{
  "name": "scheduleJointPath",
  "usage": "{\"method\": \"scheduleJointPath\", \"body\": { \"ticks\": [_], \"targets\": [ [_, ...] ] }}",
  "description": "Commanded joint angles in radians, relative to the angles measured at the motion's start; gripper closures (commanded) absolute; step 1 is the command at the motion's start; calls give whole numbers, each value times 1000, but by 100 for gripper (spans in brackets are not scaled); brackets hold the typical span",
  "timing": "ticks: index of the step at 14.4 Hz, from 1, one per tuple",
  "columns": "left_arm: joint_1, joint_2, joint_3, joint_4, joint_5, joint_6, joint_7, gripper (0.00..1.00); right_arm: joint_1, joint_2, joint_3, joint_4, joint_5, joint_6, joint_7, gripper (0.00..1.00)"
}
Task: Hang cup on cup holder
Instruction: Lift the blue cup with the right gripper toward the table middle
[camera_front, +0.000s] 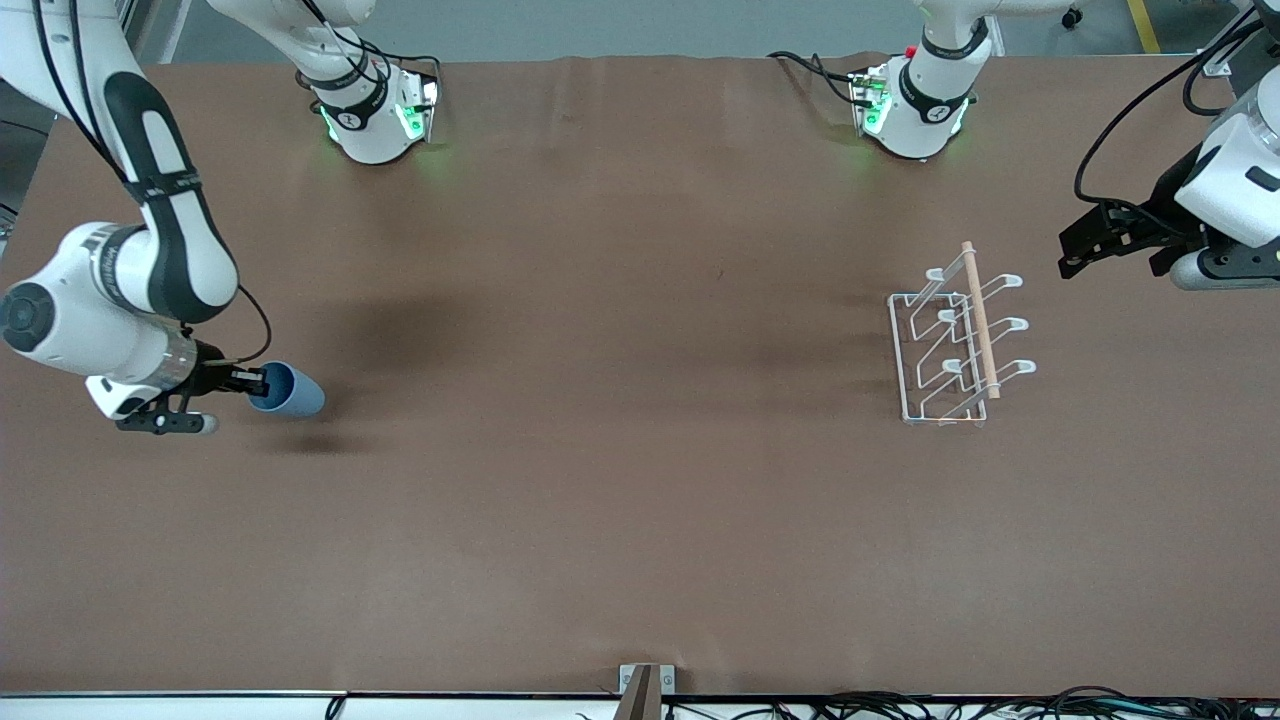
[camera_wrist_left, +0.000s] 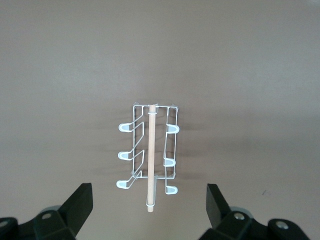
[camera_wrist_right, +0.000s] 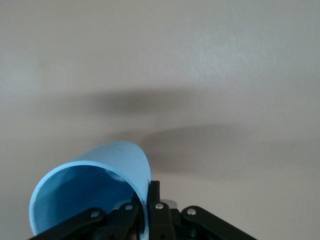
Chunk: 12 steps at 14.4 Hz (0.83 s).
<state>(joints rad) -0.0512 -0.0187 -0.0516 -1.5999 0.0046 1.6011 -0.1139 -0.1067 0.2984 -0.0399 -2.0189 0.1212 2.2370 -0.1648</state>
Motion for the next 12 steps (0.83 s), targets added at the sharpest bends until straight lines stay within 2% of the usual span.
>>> {"method": "scheduleJointPath", "body": {
  "ticks": [1,3,7,12],
  "targets": [
    [2,-10,1,-5,-11,-10,17,0,39,-116,9,-9,72,-63,16,99],
    [2,-9,1,-3,-9,-10,17,0,42,-154,52,-12,147,-94,18,99],
    [2,-9,1,-3,-6,-10,17,0,47,-191,138,-35,363,-166,11,100],
    [2,-9,1,-3,-5,-10,17,0,50,-188,302,-86,734,-192,10,100]
  ]
}}
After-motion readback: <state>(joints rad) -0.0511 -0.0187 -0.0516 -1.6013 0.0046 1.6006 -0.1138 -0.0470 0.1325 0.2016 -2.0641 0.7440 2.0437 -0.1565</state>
